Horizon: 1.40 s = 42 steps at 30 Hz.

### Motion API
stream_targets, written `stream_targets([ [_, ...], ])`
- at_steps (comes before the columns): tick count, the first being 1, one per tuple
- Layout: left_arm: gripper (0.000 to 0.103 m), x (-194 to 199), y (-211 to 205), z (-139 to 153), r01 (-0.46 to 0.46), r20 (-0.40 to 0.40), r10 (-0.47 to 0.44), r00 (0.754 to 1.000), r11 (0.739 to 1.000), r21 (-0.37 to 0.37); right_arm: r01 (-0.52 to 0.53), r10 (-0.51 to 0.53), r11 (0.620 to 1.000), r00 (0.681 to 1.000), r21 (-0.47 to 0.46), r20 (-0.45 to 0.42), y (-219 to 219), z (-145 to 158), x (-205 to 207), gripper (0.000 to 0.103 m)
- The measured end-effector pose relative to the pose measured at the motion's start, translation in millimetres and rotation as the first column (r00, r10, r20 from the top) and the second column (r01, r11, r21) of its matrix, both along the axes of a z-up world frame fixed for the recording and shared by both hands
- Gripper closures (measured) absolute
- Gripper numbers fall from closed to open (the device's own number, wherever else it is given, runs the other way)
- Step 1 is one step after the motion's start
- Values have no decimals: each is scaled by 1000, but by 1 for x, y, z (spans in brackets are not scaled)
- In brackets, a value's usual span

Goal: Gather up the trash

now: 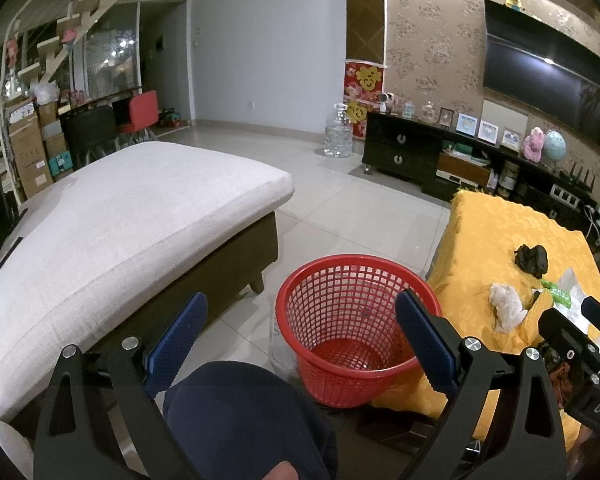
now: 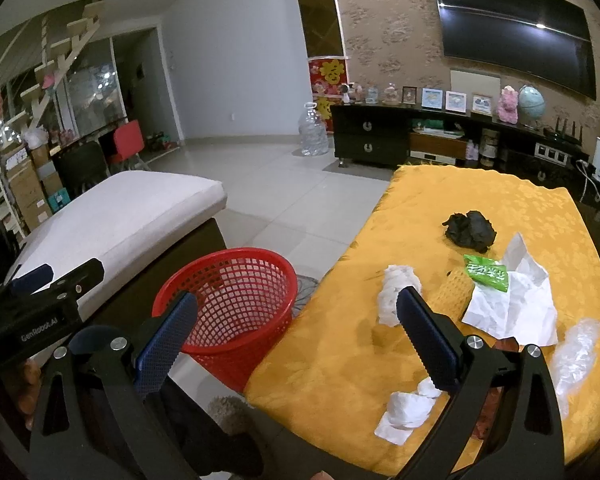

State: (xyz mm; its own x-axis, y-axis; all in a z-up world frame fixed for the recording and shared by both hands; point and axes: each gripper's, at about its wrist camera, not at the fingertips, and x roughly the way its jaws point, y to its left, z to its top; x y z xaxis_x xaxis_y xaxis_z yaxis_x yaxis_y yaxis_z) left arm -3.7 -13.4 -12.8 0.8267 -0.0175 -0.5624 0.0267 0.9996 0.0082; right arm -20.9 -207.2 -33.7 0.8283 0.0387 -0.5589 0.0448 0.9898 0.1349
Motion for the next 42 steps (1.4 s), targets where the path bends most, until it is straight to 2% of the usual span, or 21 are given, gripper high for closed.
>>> stream_targets([
  [6,11,0,-2,-4,14,-10,-14,1000,1000,-4,25,-25,1000,1000,3,6,-9,3,-5,7],
  [13,11,1,-15,-12,74,-26,-73,997,997,7,115,-115,993,993,-6,11,-47,5,-19,7],
  [19,11,0,-35,-21,158,-54,-157,986,987,11,209,-209,978,978,23,-14,-92,0,-36,7],
  [22,11,0,-51,-26,221,-79,-219,972,975,10,267,-266,964,964,14,-21,-112,-3,-47,7],
  [29,11,-8,-108,-46,397,-146,-386,911,917,48,350,-350,937,935,0,-58,-148,-20,-66,7],
  [32,11,-12,-134,-57,469,-184,-454,872,882,45,359,-357,933,930,4,-86,-155,-31,-72,7],
  [35,11,-18,-163,-69,549,-222,-526,821,834,54,364,-361,932,927,7,-107,-158,-41,-75,7],
  [38,12,-19,-186,-80,600,-248,-570,783,797,63,366,-363,930,925,12,-112,-162,-44,-77,7],
  [42,12,-17,-212,-93,657,-293,-621,727,753,34,369,-366,929,924,5,-113,-167,-46,-78,7],
])
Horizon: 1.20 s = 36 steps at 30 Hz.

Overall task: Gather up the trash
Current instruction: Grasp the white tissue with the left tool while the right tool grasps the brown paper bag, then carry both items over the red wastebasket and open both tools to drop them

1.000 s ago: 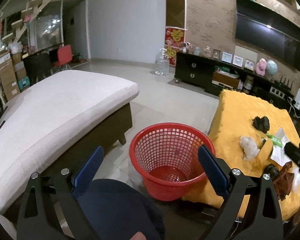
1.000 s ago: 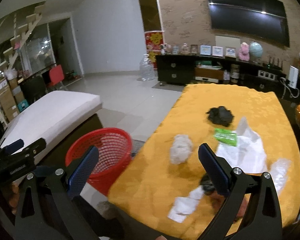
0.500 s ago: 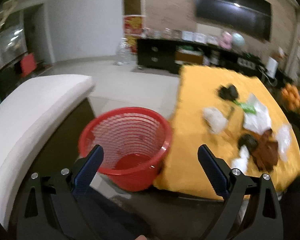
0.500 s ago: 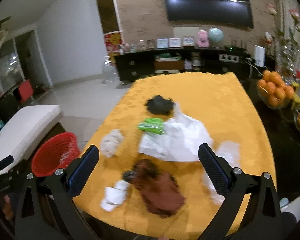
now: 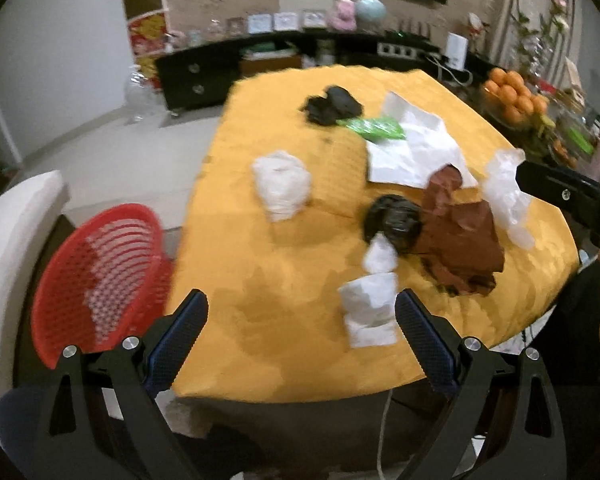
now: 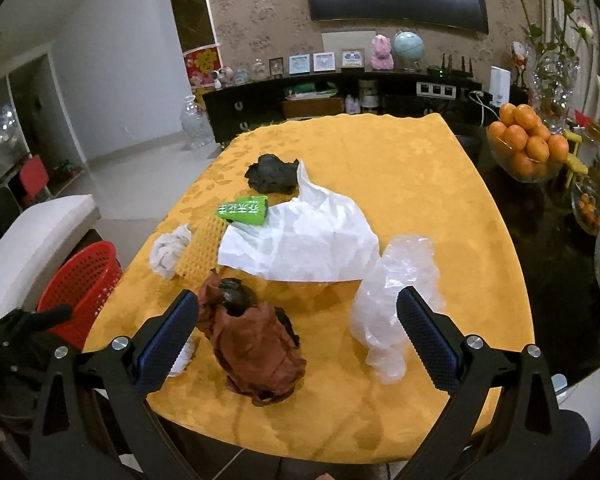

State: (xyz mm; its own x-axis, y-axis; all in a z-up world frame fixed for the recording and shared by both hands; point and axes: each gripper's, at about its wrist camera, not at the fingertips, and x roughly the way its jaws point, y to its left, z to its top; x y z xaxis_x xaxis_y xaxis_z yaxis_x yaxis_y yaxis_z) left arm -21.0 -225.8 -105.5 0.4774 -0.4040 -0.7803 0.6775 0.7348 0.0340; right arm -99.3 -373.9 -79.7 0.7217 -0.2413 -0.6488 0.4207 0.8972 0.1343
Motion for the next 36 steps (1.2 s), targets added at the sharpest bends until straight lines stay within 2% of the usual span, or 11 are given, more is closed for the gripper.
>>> stream_targets([
  [5,13,4,-24,-20,53,-76,-52,996,998,15,13,-12,1000,1000,19,-17,-11,-7,-3,10],
  [7,23,8,-30,-28,62,-104,-59,993,998,25,14,-14,1000,1000,19,-24,-12,-9,-3,11],
  [9,40,13,-34,-36,61,-143,-57,988,998,26,8,-7,1000,999,22,-32,-12,-13,-2,12],
  [11,45,17,-32,-38,59,-180,-58,982,998,-2,-8,9,999,999,33,-41,-12,-16,0,15],
  [12,52,19,-31,-38,50,-181,-51,982,999,-13,-16,18,999,999,40,-43,-11,-18,1,15],
  [17,65,26,-18,-30,6,-178,-16,984,998,-58,-103,108,992,992,77,-58,2,-28,11,18],
  [21,65,34,-3,-23,-47,-167,32,985,995,-86,-180,185,982,978,59,-93,19,-37,24,20],
  [27,65,41,14,-14,-90,-138,75,988,990,-104,-192,199,980,963,55,-179,24,-59,42,38],
  [32,65,42,24,-10,-108,-111,95,989,988,-113,-157,167,985,973,76,-158,13,-56,40,54],
  [36,65,41,31,-3,-117,-75,108,991,986,-121,-104,111,992,988,69,-111,4,-45,30,56],
])
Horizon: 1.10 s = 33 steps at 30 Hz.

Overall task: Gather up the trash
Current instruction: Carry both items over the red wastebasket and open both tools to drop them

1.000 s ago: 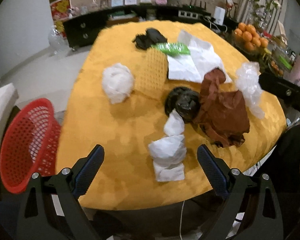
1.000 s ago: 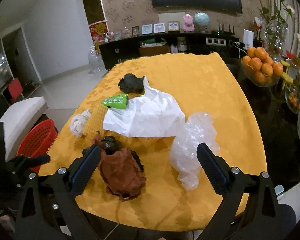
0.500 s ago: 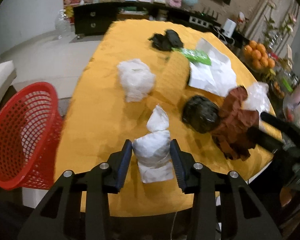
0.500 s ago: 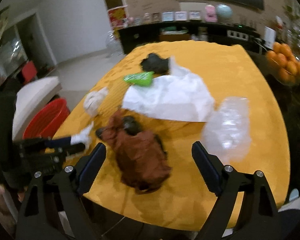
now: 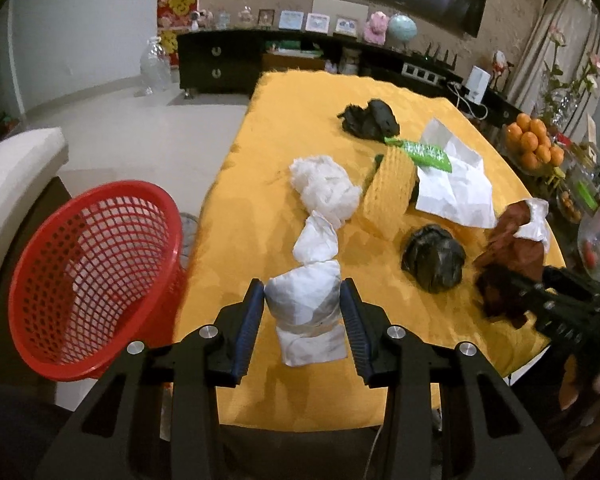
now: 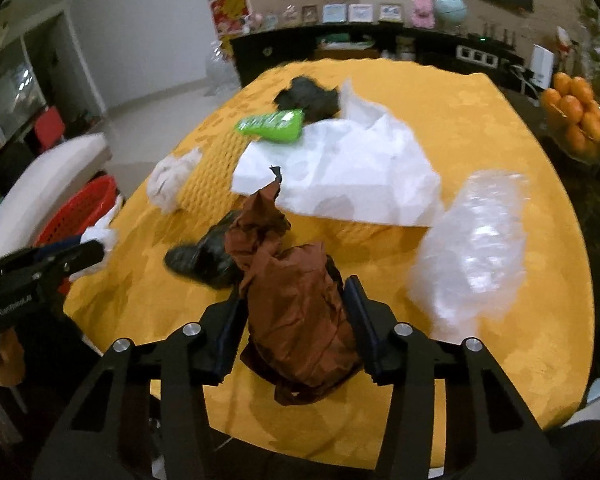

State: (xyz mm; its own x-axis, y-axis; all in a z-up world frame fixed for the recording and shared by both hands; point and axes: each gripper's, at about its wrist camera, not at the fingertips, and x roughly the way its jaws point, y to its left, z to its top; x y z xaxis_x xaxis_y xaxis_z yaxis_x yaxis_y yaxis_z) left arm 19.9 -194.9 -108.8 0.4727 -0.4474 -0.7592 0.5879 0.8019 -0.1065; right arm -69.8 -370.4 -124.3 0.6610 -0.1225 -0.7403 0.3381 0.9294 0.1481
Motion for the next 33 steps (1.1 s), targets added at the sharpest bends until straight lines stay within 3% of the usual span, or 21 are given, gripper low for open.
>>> stream_targets([
  [10,65,3,17,26,-53,92,54,994,999,-14,56,-54,998,994,-19,99,-5,32,-13,56],
  [21,65,26,49,56,-158,168,165,972,986,-51,25,-16,998,988,-58,153,14,67,17,56],
  [27,65,44,78,69,-245,194,254,948,967,-68,-14,24,998,986,-58,166,32,78,42,56],
  [33,65,70,114,75,-347,226,355,907,935,-78,-78,85,996,983,-52,165,57,85,76,56],
])
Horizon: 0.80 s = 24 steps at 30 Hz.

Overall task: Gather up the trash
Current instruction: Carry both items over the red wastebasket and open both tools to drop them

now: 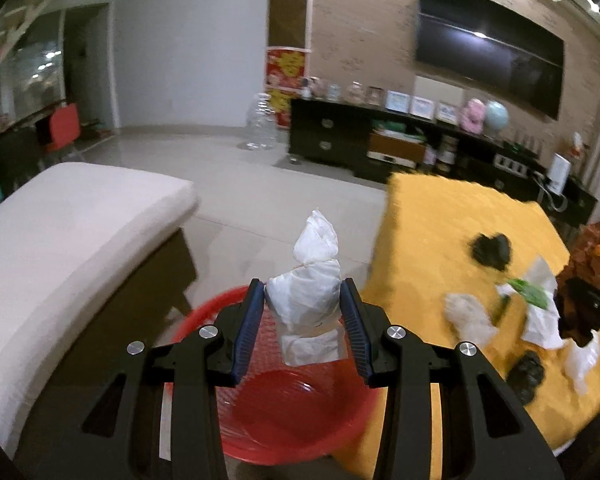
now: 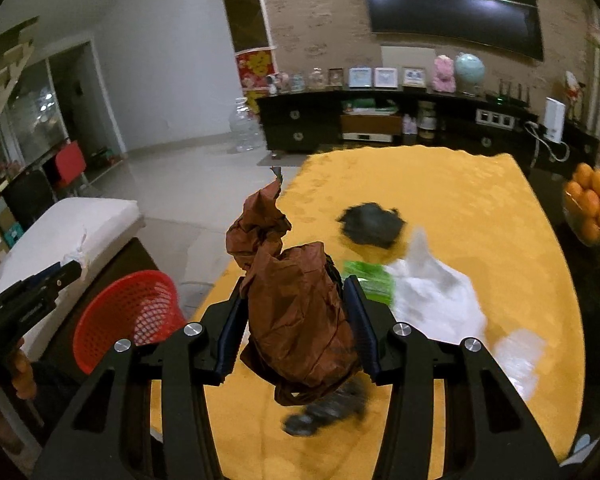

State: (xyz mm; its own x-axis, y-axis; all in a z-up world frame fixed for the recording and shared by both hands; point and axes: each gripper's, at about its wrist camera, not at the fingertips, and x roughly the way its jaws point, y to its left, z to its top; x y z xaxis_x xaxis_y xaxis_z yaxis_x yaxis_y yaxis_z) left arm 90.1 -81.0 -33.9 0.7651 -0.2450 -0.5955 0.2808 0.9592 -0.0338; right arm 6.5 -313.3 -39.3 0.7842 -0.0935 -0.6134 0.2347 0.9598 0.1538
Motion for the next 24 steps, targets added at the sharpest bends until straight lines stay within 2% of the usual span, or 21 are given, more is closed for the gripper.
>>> stream_targets([
  [10,65,28,41,-21,-124,-47,123,991,992,-7,-137,137,991,990,8,-25,58,-1,60,56],
  [14,65,33,53,-28,-167,-53,168,984,986,18,-184,185,983,982,25,-35,79,-4,82,56],
  [24,65,45,71,-45,-192,-152,190,970,981,5,-284,295,953,950,106,-103,121,-32,128,56],
])
